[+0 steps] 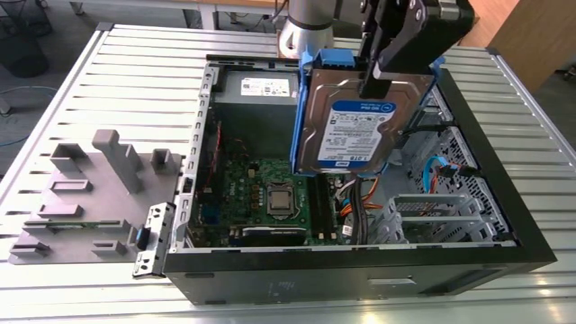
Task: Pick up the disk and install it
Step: 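Pick up the disk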
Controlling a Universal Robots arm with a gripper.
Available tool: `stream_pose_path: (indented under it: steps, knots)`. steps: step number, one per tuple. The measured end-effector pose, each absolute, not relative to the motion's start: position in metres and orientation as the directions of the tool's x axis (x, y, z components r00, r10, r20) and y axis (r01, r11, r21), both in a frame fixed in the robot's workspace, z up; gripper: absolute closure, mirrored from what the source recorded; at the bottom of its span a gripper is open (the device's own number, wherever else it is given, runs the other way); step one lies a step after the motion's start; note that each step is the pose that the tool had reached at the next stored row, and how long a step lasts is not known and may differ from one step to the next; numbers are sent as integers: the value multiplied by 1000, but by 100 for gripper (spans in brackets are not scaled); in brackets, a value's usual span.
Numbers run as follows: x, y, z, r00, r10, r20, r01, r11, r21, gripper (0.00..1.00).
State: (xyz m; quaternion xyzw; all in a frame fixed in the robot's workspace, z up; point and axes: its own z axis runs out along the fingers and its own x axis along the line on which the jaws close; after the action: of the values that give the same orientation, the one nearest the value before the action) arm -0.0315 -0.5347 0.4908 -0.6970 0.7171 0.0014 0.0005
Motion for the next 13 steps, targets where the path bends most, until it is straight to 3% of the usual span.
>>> stream_pose_path:
  steps: [13]
  knots:
    - [-31,-576,491,-28,-1000,-3,-1000,28,1,65]
